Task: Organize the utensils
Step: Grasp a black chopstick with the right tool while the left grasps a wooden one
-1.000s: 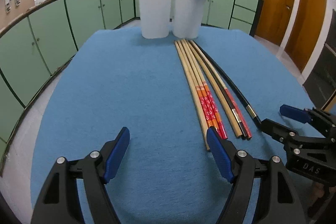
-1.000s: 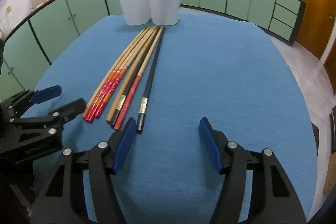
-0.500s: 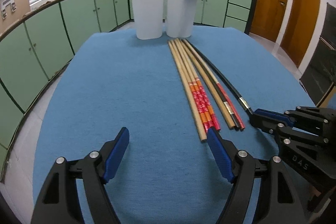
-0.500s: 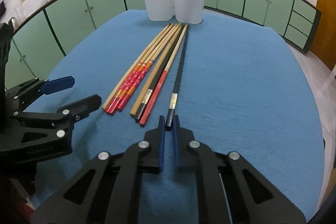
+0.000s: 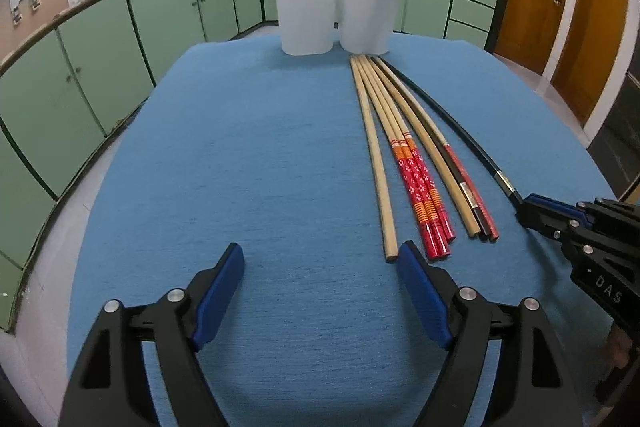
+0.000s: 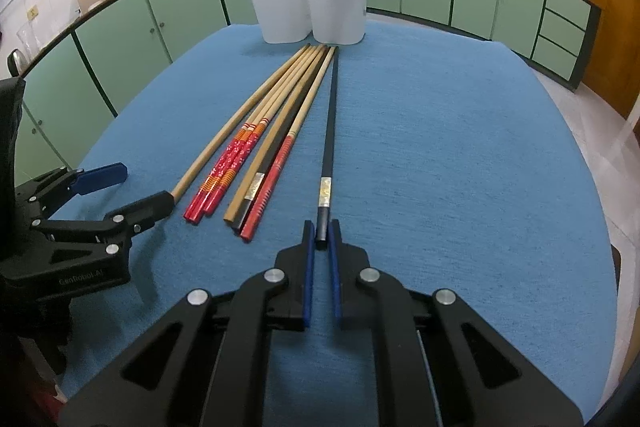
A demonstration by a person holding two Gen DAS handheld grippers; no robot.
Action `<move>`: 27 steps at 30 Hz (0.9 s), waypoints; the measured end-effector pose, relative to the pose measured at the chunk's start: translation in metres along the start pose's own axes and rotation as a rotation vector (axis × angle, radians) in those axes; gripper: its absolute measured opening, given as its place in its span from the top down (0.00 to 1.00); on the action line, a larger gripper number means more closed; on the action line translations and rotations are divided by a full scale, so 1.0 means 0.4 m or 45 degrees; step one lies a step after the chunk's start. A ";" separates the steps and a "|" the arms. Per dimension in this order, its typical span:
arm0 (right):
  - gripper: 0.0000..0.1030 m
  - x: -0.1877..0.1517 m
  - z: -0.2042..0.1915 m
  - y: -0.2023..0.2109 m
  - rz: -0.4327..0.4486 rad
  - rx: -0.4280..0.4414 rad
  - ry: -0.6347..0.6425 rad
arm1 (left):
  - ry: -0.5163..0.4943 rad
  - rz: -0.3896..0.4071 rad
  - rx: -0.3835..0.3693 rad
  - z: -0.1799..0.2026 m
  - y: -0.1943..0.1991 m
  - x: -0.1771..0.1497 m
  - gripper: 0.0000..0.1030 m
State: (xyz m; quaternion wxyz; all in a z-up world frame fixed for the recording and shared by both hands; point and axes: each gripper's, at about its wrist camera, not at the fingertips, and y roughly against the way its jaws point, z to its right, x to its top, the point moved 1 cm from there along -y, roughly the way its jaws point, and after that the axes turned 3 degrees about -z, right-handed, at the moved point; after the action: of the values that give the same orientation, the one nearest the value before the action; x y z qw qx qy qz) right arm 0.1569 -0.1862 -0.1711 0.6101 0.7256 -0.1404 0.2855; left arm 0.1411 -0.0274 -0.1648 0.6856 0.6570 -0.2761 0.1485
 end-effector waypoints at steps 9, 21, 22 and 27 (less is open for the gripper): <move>0.93 0.008 0.005 -0.010 0.000 0.032 -0.017 | -0.049 0.023 -0.037 0.030 -0.002 0.010 0.60; 0.94 0.018 0.019 0.032 0.053 0.035 -0.013 | -0.090 0.066 -0.070 0.037 0.029 0.019 0.94; 0.94 0.023 0.021 0.043 0.065 0.036 -0.012 | -0.094 0.087 -0.062 0.032 0.045 0.026 0.94; 0.94 0.061 0.028 0.101 0.144 0.027 0.003 | -0.101 0.184 -0.050 0.012 0.134 0.069 0.94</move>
State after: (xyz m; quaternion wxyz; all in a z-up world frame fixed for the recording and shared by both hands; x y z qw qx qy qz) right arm 0.1567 -0.2022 -0.1255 0.5855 0.7225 -0.1774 0.3220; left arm 0.1319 -0.0314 -0.1051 0.6745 0.6271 -0.3527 0.1658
